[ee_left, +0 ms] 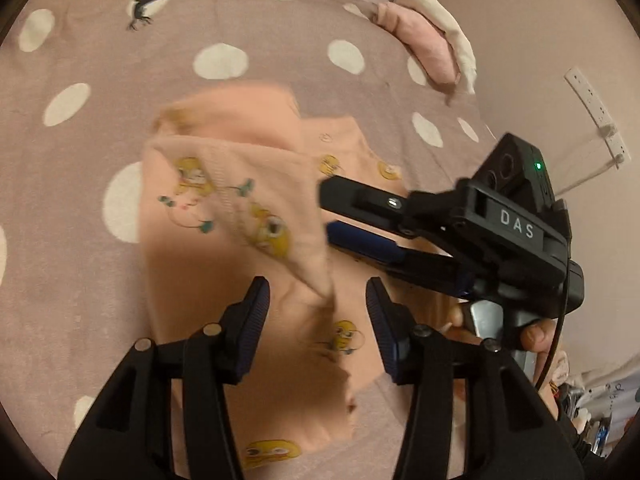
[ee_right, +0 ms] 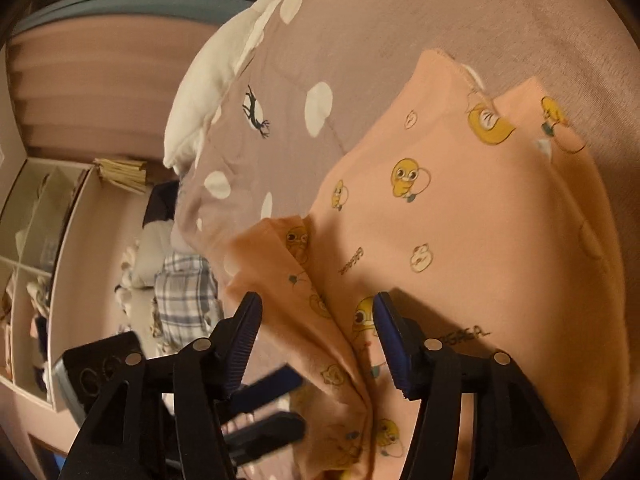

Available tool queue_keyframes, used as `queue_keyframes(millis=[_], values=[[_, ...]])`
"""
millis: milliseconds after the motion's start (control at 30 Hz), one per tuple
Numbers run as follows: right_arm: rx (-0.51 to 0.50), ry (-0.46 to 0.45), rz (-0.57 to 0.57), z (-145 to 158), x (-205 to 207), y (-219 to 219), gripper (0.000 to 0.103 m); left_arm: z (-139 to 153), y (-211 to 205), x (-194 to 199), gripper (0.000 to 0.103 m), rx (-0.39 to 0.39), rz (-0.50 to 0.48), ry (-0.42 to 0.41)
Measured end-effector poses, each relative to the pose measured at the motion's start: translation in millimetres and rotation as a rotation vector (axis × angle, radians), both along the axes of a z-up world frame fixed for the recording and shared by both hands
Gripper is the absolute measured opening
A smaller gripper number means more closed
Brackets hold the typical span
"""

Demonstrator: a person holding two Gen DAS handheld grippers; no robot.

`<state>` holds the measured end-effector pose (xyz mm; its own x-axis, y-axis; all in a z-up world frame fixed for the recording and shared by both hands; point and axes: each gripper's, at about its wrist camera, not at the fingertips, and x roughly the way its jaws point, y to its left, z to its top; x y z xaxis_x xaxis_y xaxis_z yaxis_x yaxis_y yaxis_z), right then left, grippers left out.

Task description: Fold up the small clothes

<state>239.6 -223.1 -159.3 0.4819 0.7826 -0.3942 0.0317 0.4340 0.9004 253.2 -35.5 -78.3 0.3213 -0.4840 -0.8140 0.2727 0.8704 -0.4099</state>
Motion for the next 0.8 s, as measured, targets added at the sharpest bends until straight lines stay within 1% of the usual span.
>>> queue_keyframes(millis=[100,200,233,300,433,500,533,600,633,667,733,800], values=[[-0.039,-0.006,0.028,1.3,5.9,10.3,0.058,-1.1,24.5,-7.4,0.05,-0.024,0.054,0.001],[-0.131,0.002,0.06,2.8,11.0,21.6,0.059,-4.0,52.2,-20.3,0.05,-0.038,0.104,0.008],[-0.144,0.0,0.058,3.7,11.5,22.8,0.059,-6.3,61.4,-24.2,0.05,-0.041,0.125,0.016],[-0.139,0.001,0.043,4.0,11.3,21.0,0.059,-10.2,74.5,-29.8,0.05,-0.041,0.152,0.024],[-0.078,0.028,-0.054,0.3,5.0,4.1,0.059,-15.1,92.6,-42.5,0.05,-0.027,0.181,0.031],[-0.063,0.014,-0.053,0.5,-0.4,-0.1,0.061,-16.8,100.3,-45.8,0.05,-0.039,0.194,0.037],[-0.069,0.003,-0.037,2.0,-2.1,0.9,0.065,-17.3,103.3,-47.0,0.05,-0.048,0.201,0.038],[-0.125,-0.014,0.019,6.8,-3.6,9.5,0.067,-17.0,105.9,-47.9,0.05,-0.06,0.208,0.036],[-0.151,-0.017,0.033,8.4,-3.2,13.6,0.067,-15.9,105.4,-48.7,0.05,-0.065,0.21,0.031],[-0.201,-0.013,0.052,9.0,-0.8,20.7,0.067,-15.2,104.8,-48.8,0.05,-0.067,0.211,0.028],[-0.251,-0.017,0.066,10.0,4.8,30.8,0.067,-12.3,102.2,-51.4,0.05,-0.064,0.209,0.015],[-0.306,-0.057,0.093,13.6,12.3,44.9,0.066,-9.2,98.2,-55.2,0.05,-0.05,0.201,-0.001]])
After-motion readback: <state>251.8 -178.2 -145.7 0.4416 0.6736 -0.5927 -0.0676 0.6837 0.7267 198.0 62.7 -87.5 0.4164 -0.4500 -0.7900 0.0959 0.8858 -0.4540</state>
